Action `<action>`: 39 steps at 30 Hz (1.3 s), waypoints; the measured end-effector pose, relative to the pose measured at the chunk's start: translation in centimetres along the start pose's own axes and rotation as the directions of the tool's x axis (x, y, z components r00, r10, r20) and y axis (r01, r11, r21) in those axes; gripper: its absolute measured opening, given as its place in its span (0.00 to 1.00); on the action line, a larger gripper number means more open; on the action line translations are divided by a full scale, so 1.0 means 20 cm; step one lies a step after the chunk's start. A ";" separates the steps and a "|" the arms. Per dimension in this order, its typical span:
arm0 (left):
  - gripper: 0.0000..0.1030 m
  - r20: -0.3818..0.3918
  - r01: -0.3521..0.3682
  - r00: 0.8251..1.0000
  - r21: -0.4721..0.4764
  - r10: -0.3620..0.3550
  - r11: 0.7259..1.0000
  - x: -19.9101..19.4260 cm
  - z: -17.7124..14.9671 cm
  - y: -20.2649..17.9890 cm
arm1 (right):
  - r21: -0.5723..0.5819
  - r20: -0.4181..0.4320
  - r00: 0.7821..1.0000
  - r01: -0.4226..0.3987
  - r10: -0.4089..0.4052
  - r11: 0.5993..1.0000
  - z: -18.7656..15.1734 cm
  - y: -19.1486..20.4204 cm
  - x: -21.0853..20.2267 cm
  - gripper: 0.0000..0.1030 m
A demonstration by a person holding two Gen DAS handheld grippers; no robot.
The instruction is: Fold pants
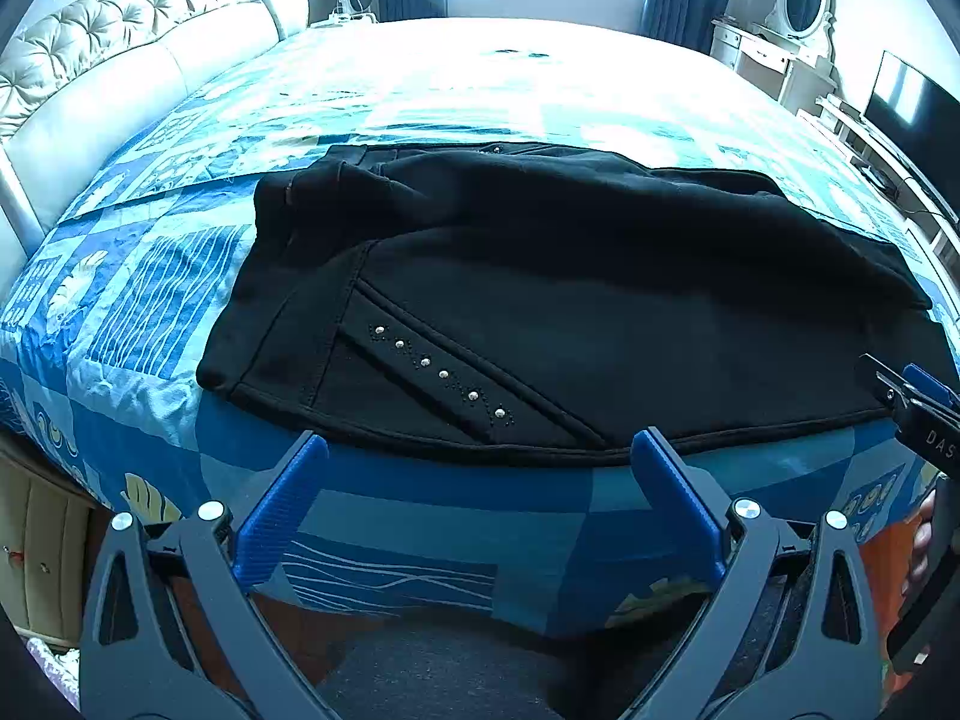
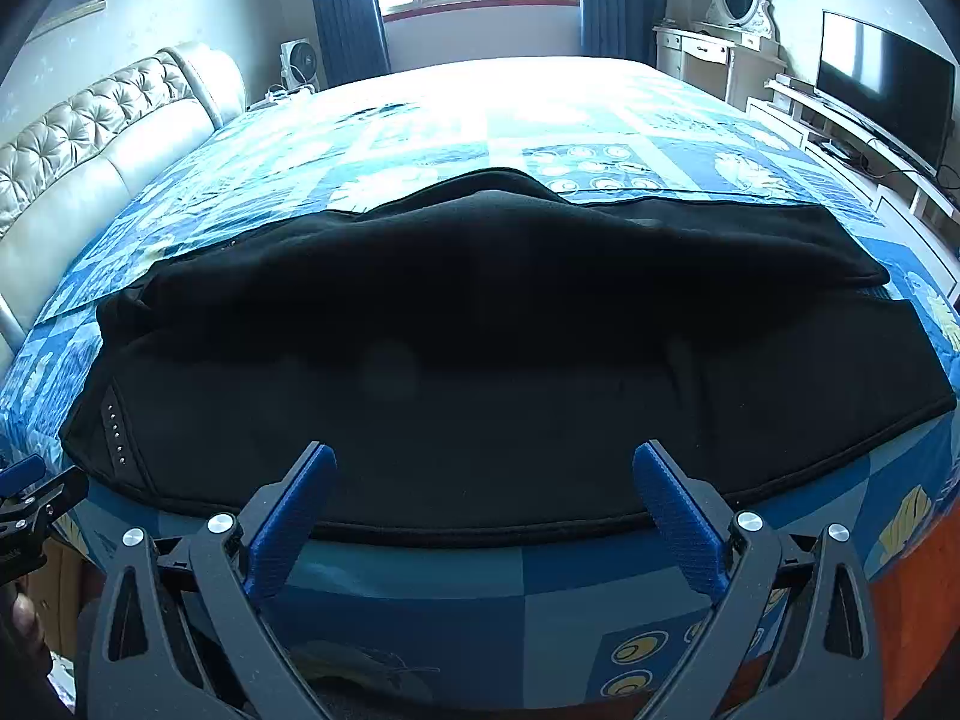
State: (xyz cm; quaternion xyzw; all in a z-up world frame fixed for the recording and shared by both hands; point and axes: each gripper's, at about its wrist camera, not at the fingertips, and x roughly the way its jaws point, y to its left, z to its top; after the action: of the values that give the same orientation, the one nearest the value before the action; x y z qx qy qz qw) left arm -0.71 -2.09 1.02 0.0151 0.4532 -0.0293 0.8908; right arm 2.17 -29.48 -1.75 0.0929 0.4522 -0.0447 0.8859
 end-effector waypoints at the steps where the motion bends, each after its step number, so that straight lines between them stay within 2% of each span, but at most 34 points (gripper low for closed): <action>1: 0.98 0.000 0.000 1.000 -0.002 0.000 1.000 0.00 0.00 0.00 | -0.002 -0.001 1.000 -0.001 0.001 1.000 0.00 0.00 0.00 0.96; 39: 0.98 -0.007 -0.002 1.000 -0.006 0.002 1.000 0.01 -0.01 0.01 | -0.015 -0.009 1.000 0.003 -0.003 1.000 -0.02 0.04 0.03 0.96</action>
State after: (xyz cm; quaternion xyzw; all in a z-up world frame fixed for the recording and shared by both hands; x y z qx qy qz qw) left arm -0.65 -1.82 0.69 0.0132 0.4564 -0.0270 0.8893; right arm 2.38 -28.69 -2.37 0.0855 0.4568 -0.0423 0.8845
